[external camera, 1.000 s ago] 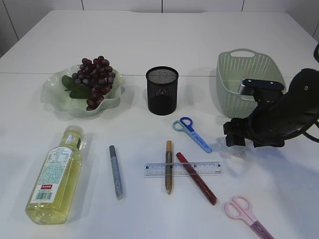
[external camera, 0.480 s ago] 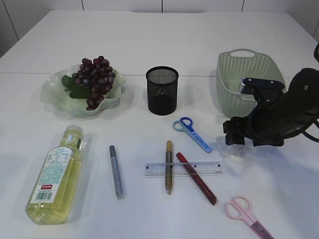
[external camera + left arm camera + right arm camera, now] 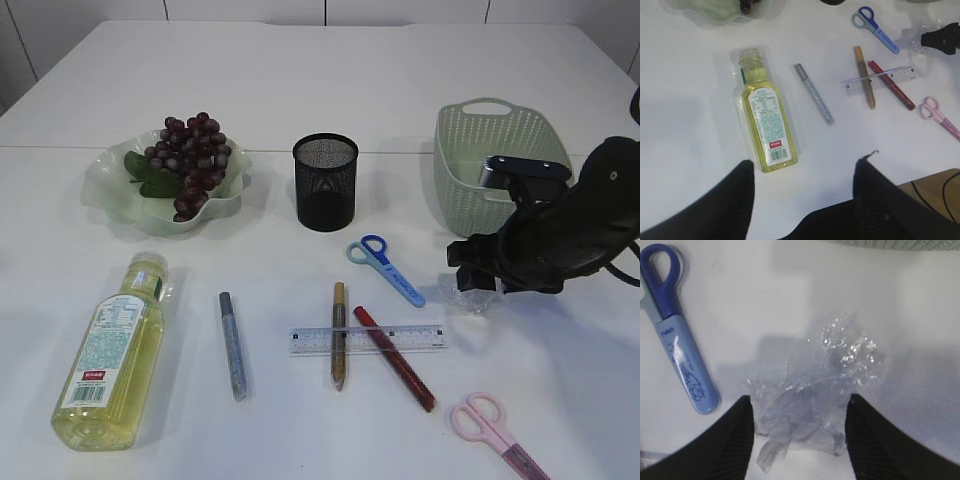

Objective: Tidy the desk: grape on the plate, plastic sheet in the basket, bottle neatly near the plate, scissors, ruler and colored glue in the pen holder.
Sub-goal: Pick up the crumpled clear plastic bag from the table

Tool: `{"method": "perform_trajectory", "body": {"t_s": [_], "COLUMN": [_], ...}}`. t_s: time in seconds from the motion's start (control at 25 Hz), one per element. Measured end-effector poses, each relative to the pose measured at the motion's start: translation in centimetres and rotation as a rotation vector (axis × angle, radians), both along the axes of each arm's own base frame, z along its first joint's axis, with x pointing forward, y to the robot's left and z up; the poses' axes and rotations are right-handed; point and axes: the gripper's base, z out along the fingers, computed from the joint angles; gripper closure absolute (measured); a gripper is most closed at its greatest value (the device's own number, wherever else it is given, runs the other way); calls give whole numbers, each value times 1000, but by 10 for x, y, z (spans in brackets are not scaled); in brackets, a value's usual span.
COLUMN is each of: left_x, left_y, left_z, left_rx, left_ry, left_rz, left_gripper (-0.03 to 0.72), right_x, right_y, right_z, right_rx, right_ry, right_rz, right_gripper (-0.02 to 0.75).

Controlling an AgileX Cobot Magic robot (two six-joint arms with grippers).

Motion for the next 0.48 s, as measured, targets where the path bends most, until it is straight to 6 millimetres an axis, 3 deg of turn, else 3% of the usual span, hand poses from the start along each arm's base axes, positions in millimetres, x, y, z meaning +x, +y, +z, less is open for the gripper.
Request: {"method": "perform_trajectory", "body": {"t_s": [0.24, 0.48], "left_x": [0, -2], "left_y": [-1, -2], "left_z": [0, 1], "left_rx": [-17, -31], "left_ry": [4, 5], "left_rz": [-5, -9], "left_gripper": [232, 240], "right_x": [0, 0], "right_y": [0, 0], "right_z": [0, 0], "right_rx": [2, 8], "right_ry": [0, 1], "right_rz": [-2, -8], "right_gripper": [306, 463]}}
